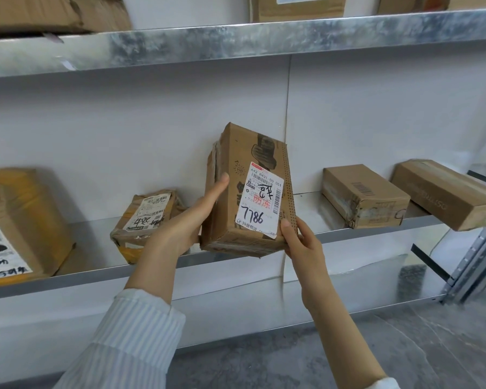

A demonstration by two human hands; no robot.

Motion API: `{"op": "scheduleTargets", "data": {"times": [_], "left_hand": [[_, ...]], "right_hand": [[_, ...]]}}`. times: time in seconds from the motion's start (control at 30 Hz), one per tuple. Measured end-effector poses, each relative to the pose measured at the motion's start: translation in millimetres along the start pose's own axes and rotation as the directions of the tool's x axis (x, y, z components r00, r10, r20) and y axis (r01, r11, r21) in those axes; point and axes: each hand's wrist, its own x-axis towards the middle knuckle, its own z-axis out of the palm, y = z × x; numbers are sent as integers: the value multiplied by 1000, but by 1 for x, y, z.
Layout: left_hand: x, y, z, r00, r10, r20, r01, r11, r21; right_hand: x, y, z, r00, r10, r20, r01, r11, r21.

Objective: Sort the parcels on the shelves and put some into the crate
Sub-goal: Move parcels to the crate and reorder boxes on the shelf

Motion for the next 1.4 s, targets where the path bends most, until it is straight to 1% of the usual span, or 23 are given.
{"op": "scheduleTargets", "data": {"times": [0.07, 0.2, 0.3, 0.43, 0.57, 0.63, 0.73, 0.93, 1.07, 1.17, 1.27, 1.4], "left_hand": [[-2, -5, 0, 1000, -22, -14, 22, 1000, -8], [-10, -10, 3, 996, -40, -85, 36, 998, -41], [-7, -13, 2, 998, 0, -61, -4, 998, -64], [10, -22, 1, 998, 27, -54, -32, 994, -101], [40, -36, 8, 1000, 28, 13, -25, 978, -208], [50, -39, 17, 997, 50, 51, -35, 968, -248], [59, -39, 24, 998, 22, 63, -5, 968, -250], [42, -27, 22, 995, 4, 103, 25, 961, -275], [16, -20, 16, 990, -61, 127, 93, 959, -268], [-7, -12, 11, 985, -103, 135, 138, 947, -289], [-32, -1, 8, 985, -115, 128, 152, 930, -336], [-62, 14, 4, 976, -163, 141, 205, 901, -381]], "right_hand": [[-4, -4, 1, 1000, -12, 5, 12, 1000, 11], [-13, -7, 3, 1000, 18, 21, -19, 999, 32], [-17, -6, 4, 1000, 13, 6, -13, 998, 65], [-18, -11, 9, 996, -44, -77, 52, 992, 114], [-8, -5, 11, 982, -45, -182, 78, 981, 180], [-2, -6, 10, 975, -30, -222, 71, 981, 181], [9, -9, 10, 964, 18, -264, 25, 987, 159], [0, -38, 14, 945, 76, -319, -43, 993, 107], [-22, -58, 16, 935, 161, -315, -138, 986, 94], [-41, -79, 14, 935, 233, -266, -213, 972, 102], [-60, -103, 10, 942, 266, -205, -261, 964, 51], [-78, -134, 6, 945, 284, -165, -284, 959, 23]]}}
